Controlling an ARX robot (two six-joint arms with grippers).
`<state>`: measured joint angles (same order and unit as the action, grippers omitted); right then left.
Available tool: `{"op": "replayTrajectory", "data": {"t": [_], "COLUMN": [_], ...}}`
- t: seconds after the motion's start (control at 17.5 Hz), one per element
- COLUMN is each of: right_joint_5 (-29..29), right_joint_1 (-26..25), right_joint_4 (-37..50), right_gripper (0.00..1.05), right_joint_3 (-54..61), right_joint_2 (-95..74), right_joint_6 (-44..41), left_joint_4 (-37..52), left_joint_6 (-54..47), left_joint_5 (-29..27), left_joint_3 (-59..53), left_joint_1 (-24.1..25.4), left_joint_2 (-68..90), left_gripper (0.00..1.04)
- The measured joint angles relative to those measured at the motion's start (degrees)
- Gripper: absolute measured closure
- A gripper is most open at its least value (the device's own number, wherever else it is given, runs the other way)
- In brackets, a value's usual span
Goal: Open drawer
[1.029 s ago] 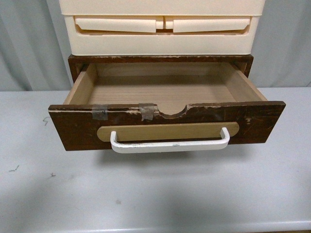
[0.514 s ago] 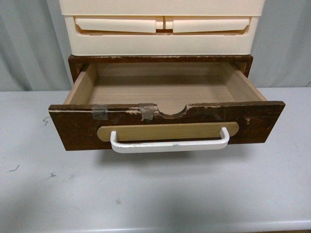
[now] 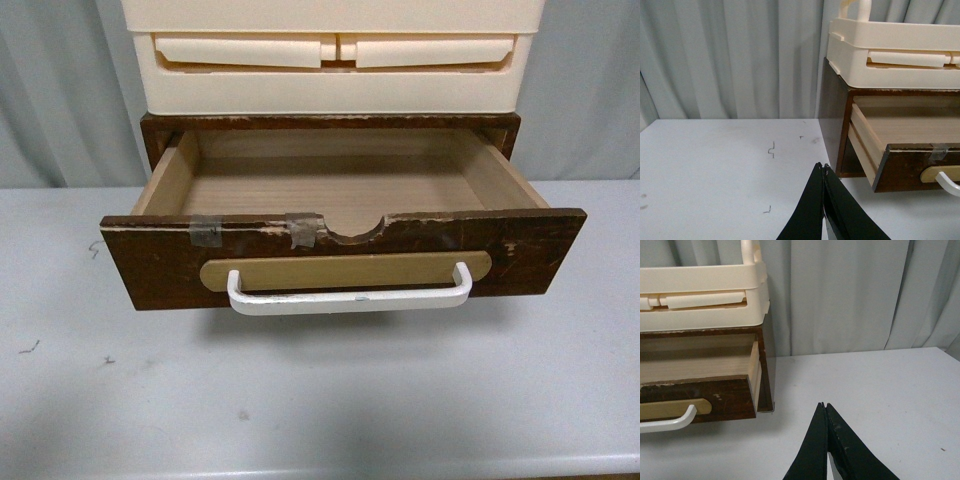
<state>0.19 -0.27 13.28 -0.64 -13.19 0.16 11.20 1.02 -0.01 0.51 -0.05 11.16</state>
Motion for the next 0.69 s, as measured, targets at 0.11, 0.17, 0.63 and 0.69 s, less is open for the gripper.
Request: {"op": "replayTrajectory", "data": {"t": [0.11, 0.17, 0.63, 0.69], "right_joint_5": [0.0, 0.0, -0.2, -0.17], "right_joint_1": [0.0, 0.0, 0.0, 0.0], "right_joint_4": [-1.9, -2.71, -13.55, -13.49], "right_gripper": [1.03, 1.03, 1.03, 1.03], "right_joint_3": [0.0, 0.0, -0.02, -0.02], "right_joint_2": [1.88, 2.69, 12.96, 12.96], "right_joint_6": [0.0, -0.02, -0.02, -0.02], "left_joint_4": [-1.64, -9.07, -11.41, -11.34], "left_joint_6": [0.0, -0.02, 0.0, 0.0], "left_joint_5": [0.0, 0.0, 0.0, -0.02], "left_joint_3": [0.0, 0.02, 0.0, 0.0], "left_joint_1": [0.0, 0.0, 0.0, 0.0], "left_joint_2": [-1.55, -6.21, -10.95, -10.95], "left_gripper": [1.03, 1.03, 1.03, 1.0]}}
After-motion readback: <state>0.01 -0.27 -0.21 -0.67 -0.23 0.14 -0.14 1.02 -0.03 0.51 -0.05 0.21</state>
